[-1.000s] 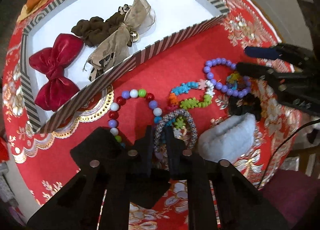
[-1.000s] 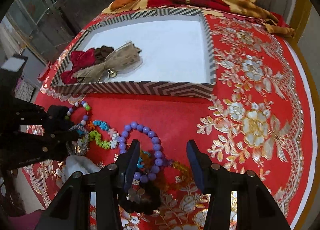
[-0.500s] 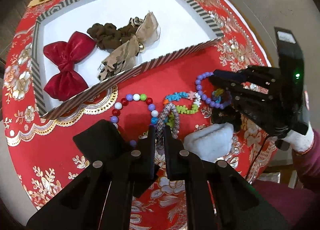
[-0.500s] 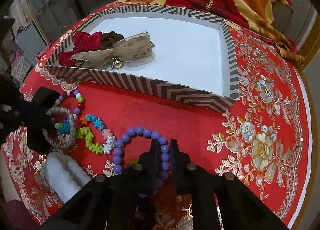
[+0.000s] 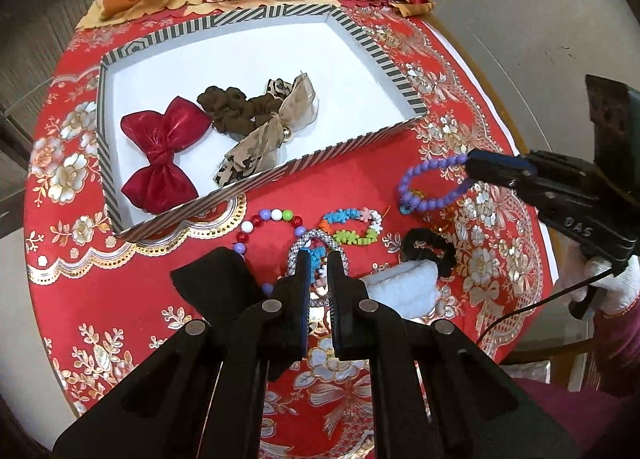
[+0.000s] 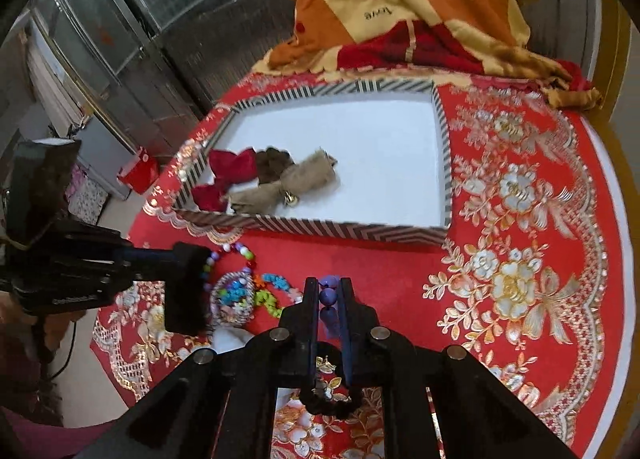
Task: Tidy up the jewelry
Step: 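Release the silver bracelet in the tray while the right tool places the purple bracelet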
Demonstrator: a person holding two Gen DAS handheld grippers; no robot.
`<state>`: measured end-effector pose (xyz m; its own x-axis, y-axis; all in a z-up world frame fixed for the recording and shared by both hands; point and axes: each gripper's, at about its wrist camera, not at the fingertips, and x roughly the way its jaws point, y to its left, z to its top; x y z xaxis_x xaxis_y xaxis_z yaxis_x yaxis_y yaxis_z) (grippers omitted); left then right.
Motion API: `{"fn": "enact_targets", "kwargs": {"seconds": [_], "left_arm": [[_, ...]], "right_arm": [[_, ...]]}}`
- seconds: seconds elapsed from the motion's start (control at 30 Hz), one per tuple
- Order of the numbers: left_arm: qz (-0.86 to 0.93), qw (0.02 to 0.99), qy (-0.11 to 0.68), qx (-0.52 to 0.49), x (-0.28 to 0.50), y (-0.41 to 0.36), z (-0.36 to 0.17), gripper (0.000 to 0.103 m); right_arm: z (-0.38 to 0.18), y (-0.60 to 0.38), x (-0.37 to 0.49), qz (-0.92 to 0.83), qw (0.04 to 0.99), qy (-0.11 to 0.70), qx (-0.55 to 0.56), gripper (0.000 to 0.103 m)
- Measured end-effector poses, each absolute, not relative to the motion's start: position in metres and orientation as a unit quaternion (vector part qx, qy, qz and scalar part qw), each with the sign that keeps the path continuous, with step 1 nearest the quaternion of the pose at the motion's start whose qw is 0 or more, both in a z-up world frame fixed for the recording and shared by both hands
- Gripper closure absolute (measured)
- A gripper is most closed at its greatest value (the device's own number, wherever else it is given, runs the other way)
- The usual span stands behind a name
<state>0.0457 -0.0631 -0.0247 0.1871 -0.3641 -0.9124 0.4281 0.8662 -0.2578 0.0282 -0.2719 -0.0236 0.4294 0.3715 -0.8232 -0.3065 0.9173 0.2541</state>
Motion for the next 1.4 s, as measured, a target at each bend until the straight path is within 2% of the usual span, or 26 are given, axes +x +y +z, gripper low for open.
{"fn": "enact_targets", "kwargs": {"seconds": [0.13, 0.2, 0.23, 0.27, 0.3, 0.5, 0.57, 0.6, 0.63, 0.7, 0.73, 0.83, 1.07, 1.4], "left_arm": [[-0.267, 0.765, 0.583, 0.065, 0.037, -0.071, -0.030, 0.096], [-0.255, 0.765, 0.586, 0.080, 0.038, -0.074, -0.039, 0.091], [-0.252, 0.764, 0.588, 0.084, 0.039, -0.075, -0.044, 0.079], [-0.251, 0.762, 0.592, 0.083, 0.042, -0.076, -0.050, 0.063], [-0.250, 0.759, 0.596, 0.078, 0.045, -0.076, -0.056, 0.058], [-0.249, 0.748, 0.608, 0.092, 0.060, -0.084, -0.077, 0.058], [-0.248, 0.743, 0.615, 0.095, 0.064, -0.088, -0.083, 0.062], [-0.249, 0.742, 0.616, 0.096, 0.065, -0.089, -0.085, 0.068], [-0.250, 0.739, 0.618, 0.102, 0.066, -0.091, -0.088, 0.077], [-0.252, 0.736, 0.620, 0.104, 0.067, -0.093, -0.090, 0.081], [-0.255, 0.733, 0.623, 0.102, 0.067, -0.094, -0.092, 0.087], [-0.251, 0.735, 0.622, 0.100, 0.068, -0.093, -0.092, 0.095], [-0.268, 0.748, 0.606, 0.035, 0.062, -0.076, -0.062, 0.097], [-0.239, 0.804, 0.545, 0.019, 0.078, -0.056, 0.003, 0.097]], "right_arm": [[-0.005, -0.272, 0.020, 0.199, 0.854, 0.480, 0.035, 0.094], [0.002, -0.274, 0.018, 0.198, 0.857, 0.474, 0.041, 0.094], [0.005, -0.276, 0.016, 0.197, 0.859, 0.471, 0.042, 0.094], [0.006, -0.277, 0.015, 0.197, 0.859, 0.470, 0.043, 0.094], [0.007, -0.278, 0.014, 0.197, 0.859, 0.470, 0.045, 0.094], [0.013, -0.283, 0.004, 0.201, 0.860, 0.467, 0.053, 0.094], [0.014, -0.285, 0.003, 0.202, 0.859, 0.466, 0.059, 0.094], [0.014, -0.285, 0.002, 0.202, 0.859, 0.466, 0.059, 0.094], [0.015, -0.285, 0.002, 0.202, 0.859, 0.466, 0.060, 0.094], [0.015, -0.287, 0.002, 0.203, 0.859, 0.466, 0.064, 0.094], [0.015, -0.288, 0.002, 0.203, 0.859, 0.466, 0.065, 0.094], [0.015, -0.290, 0.004, 0.203, 0.858, 0.467, 0.068, 0.094], [0.024, -0.288, 0.004, 0.207, 0.862, 0.459, 0.062, 0.094], [0.051, -0.277, 0.021, 0.214, 0.873, 0.436, 0.035, 0.094]]}}
